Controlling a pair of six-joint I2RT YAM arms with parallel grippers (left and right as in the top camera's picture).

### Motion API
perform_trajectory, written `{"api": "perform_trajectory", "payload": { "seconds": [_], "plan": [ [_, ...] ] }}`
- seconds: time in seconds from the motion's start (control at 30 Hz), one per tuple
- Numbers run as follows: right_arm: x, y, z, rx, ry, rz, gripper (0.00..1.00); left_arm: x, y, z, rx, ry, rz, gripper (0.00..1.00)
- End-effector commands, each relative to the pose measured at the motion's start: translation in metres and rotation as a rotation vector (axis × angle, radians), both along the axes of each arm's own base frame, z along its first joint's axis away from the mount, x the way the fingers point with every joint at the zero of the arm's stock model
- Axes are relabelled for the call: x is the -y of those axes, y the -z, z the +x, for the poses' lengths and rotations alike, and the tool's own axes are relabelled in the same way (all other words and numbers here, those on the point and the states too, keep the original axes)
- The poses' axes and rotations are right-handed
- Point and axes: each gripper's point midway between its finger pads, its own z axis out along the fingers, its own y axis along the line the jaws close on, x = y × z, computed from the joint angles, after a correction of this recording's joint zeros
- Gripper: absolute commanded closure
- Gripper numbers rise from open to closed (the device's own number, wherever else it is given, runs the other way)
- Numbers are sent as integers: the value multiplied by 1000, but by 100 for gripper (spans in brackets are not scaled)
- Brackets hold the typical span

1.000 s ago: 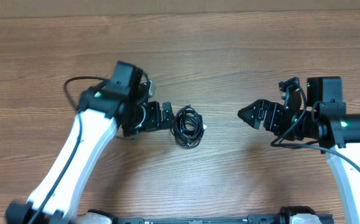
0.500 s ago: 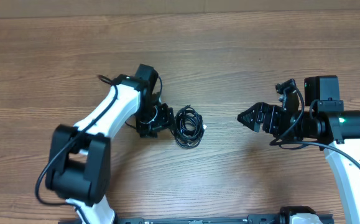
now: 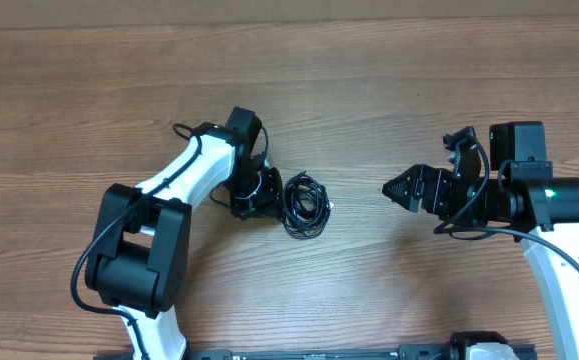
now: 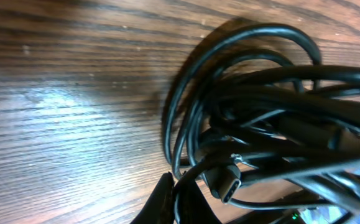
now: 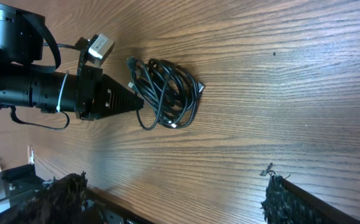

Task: Untangle cables
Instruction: 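Grasp the black cable coil with both grippers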

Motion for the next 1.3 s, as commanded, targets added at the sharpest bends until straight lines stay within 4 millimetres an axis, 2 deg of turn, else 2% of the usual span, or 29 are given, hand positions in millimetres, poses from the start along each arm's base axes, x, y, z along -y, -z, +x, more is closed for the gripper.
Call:
{"api": "perform_trajectory", "payload": {
  "seconds": [0.0,0.17,0.23,0.27,0.43,0.57,0.8,1.13,1.2,1.27],
  "plan": [
    [-3,-14,6,49,-13,11,10,17,-18,8,13,34,-107,96],
    [-4,-13,7,43,-13,18,12,40,-72,26,111,128,-189,96],
    [-6,-14,8,48,-18,27,13,50,-102,33,158,154,-206,96],
    [-9,-15,11,58,-28,41,15,60,-132,37,205,177,-223,96],
    [-22,-17,19,85,-73,77,18,83,-187,37,294,234,-261,96],
    [-36,-15,21,88,-121,101,20,98,-214,34,357,274,-287,96],
    [-45,-18,27,128,-147,106,20,95,-253,44,421,216,-311,96],
    [-45,-21,46,171,-111,109,32,128,-310,14,360,315,-700,96],
    [-39,-14,53,164,-73,75,40,133,-325,7,360,354,-804,96],
    [-24,-2,64,150,7,-14,43,137,-341,0,356,390,-908,96]
  ]
}}
